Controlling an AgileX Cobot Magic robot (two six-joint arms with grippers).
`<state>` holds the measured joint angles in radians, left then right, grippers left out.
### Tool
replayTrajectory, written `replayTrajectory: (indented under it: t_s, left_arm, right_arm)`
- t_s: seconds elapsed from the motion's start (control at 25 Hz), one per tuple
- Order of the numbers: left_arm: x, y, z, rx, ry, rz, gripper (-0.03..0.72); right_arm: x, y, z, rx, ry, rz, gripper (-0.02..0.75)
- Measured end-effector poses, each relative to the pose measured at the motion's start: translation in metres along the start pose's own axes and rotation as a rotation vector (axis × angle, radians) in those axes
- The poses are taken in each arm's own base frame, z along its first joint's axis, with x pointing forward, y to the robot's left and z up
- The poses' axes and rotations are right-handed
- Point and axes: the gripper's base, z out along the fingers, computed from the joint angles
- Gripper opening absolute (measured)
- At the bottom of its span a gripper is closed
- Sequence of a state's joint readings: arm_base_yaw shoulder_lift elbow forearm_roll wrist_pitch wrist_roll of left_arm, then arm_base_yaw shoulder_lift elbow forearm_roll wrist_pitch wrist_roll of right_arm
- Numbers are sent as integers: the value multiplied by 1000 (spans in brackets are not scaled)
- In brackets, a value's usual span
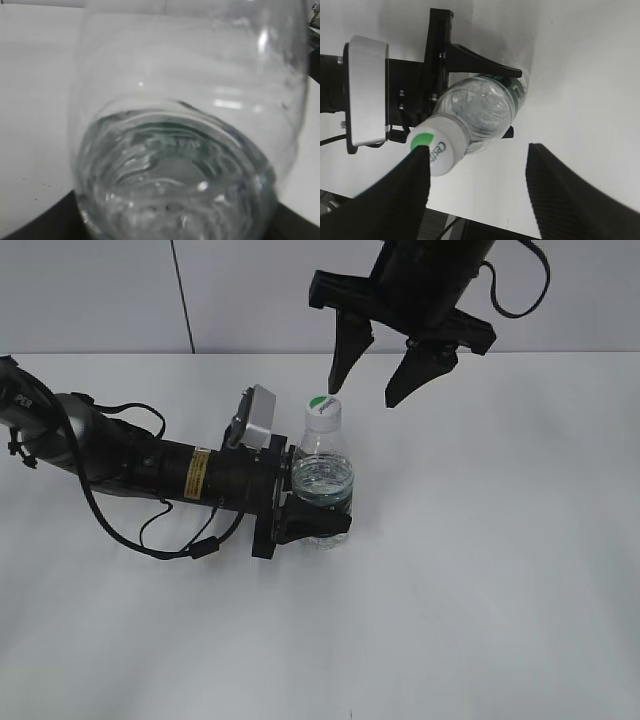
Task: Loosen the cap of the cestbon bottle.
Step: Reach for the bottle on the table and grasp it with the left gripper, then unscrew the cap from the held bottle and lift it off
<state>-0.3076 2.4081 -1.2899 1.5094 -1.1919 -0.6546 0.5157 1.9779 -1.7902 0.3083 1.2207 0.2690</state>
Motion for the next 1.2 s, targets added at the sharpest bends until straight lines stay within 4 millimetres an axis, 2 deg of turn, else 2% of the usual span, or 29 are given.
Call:
replayTrajectory:
  t_s: [0.56, 0.92, 1.2]
  left_arm:
    - [-1, 0, 0, -4, 10, 6, 416]
    - [-1, 0, 0, -5, 11, 6, 415]
    - [-1, 1, 0, -5, 12, 6, 414]
  right_arm:
    - [1, 12, 0, -65, 0, 29, 461]
    - [6, 20, 6, 18, -30, -19, 461]
    - [5, 25, 7, 20, -61, -22, 461]
